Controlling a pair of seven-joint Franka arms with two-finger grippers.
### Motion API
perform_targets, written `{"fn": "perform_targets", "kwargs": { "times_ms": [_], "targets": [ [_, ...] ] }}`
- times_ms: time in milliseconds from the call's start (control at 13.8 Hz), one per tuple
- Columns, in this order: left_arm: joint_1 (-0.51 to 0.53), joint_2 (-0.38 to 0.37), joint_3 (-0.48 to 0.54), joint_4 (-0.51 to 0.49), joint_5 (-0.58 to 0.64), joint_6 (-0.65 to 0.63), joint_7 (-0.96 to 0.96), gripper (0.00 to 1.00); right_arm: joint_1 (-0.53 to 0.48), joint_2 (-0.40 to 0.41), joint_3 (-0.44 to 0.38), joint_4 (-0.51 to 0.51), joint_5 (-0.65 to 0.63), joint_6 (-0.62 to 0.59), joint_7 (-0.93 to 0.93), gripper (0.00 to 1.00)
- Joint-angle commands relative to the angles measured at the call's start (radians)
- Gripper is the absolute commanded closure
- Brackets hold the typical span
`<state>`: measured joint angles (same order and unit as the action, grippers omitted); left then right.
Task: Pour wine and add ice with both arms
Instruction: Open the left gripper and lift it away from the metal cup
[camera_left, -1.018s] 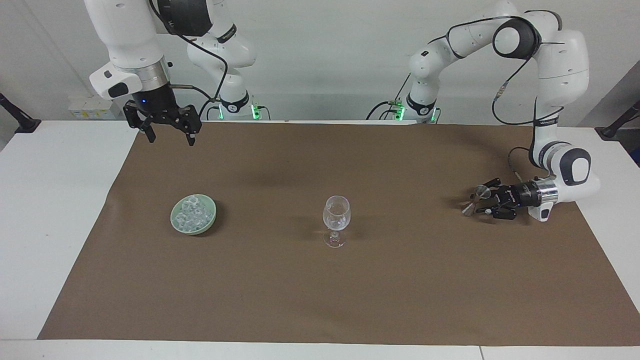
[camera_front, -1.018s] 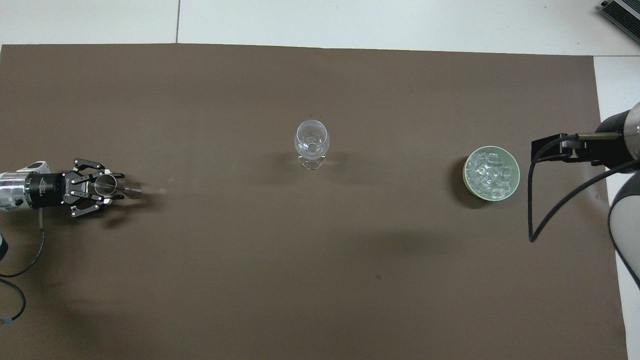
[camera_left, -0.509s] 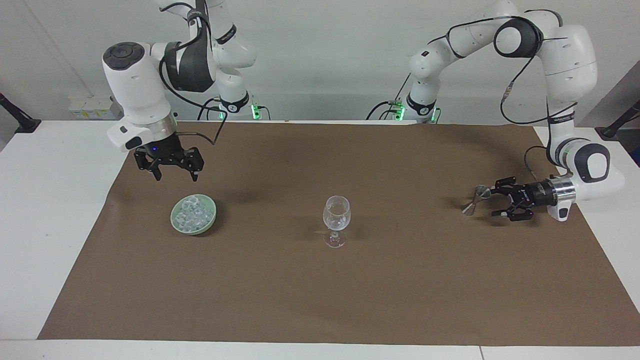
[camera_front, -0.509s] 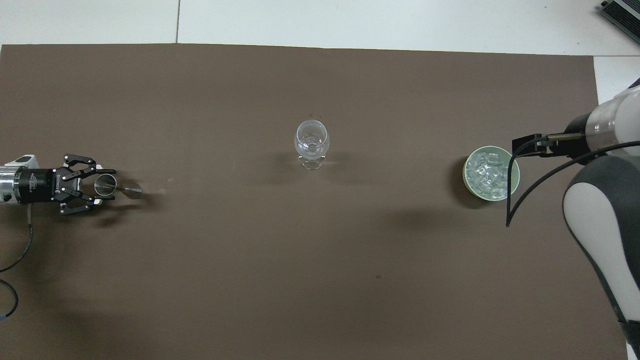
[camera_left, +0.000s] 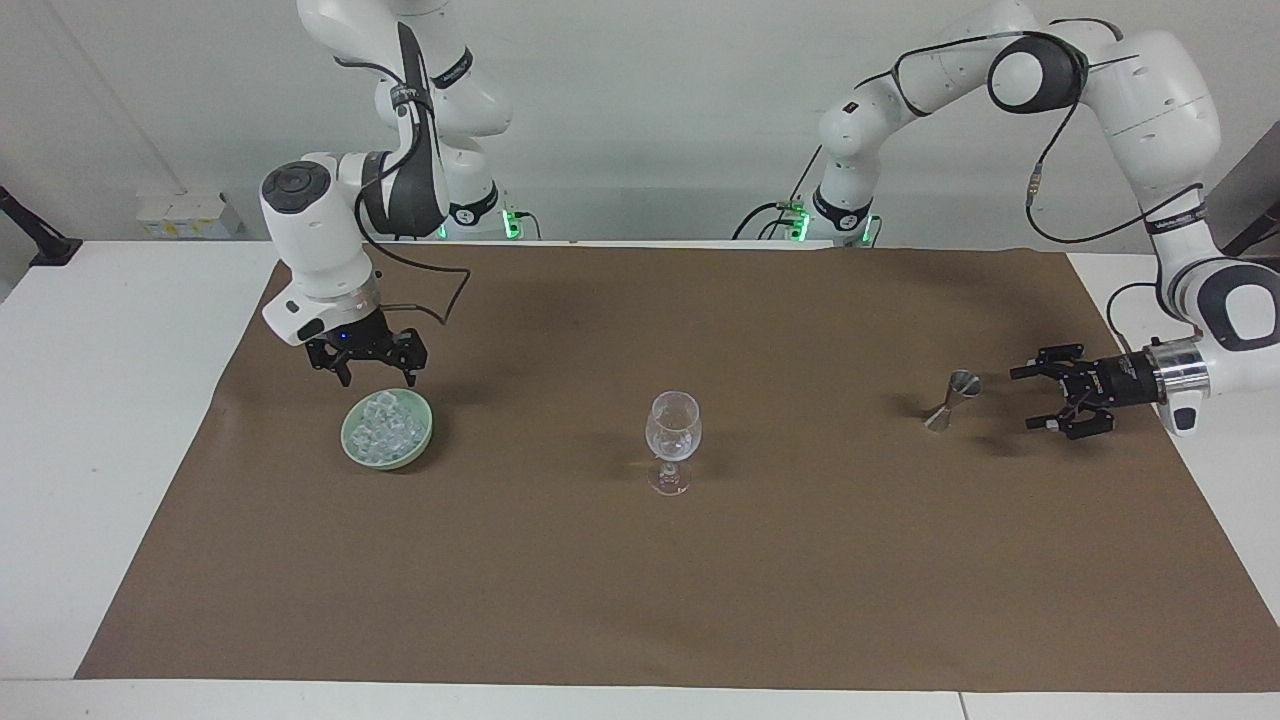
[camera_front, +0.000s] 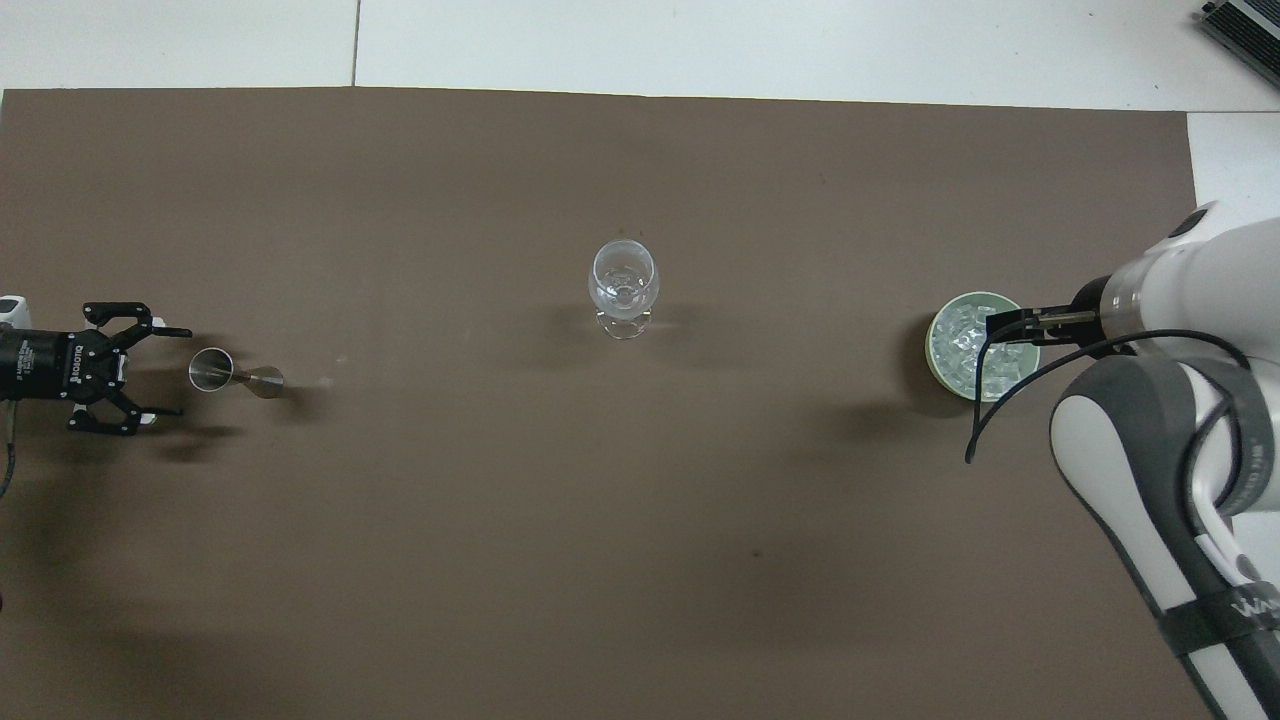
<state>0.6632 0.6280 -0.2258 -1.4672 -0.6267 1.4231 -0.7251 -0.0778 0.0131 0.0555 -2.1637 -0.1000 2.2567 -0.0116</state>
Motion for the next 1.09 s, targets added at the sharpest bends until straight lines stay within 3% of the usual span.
{"fn": "perform_targets", "kwargs": {
  "times_ms": [0,145,436,727,1018],
  "targets": [
    [-0.01,0.003,-0.059,0.146,0.097,-0.07,-0.007,0.0,-0.013,0.011,0.003,-0.031,-0.072,0.067,-0.025,0.05],
    [-0.04,-0.025,-0.107,0.224,0.148,-0.116,-0.01,0.0,-0.023,0.022,0.003,-0.047,-0.105,0.092,-0.025,0.14],
    [-0.163,-0.221,-0.115,0.235,0.242,-0.107,-0.007,0.0,-0.023,0.036,0.003,-0.11,-0.234,0.188,-0.024,0.33],
    [-0.304,-0.318,-0.116,0.231,0.387,-0.066,0.073,0.0,-0.014,0.03,0.004,-0.131,-0.256,0.193,-0.024,0.34],
    [-0.454,-0.425,-0.116,0.164,0.612,0.026,0.307,0.0,-0.01,0.03,0.004,-0.136,-0.276,0.196,-0.022,0.43]
  ]
}}
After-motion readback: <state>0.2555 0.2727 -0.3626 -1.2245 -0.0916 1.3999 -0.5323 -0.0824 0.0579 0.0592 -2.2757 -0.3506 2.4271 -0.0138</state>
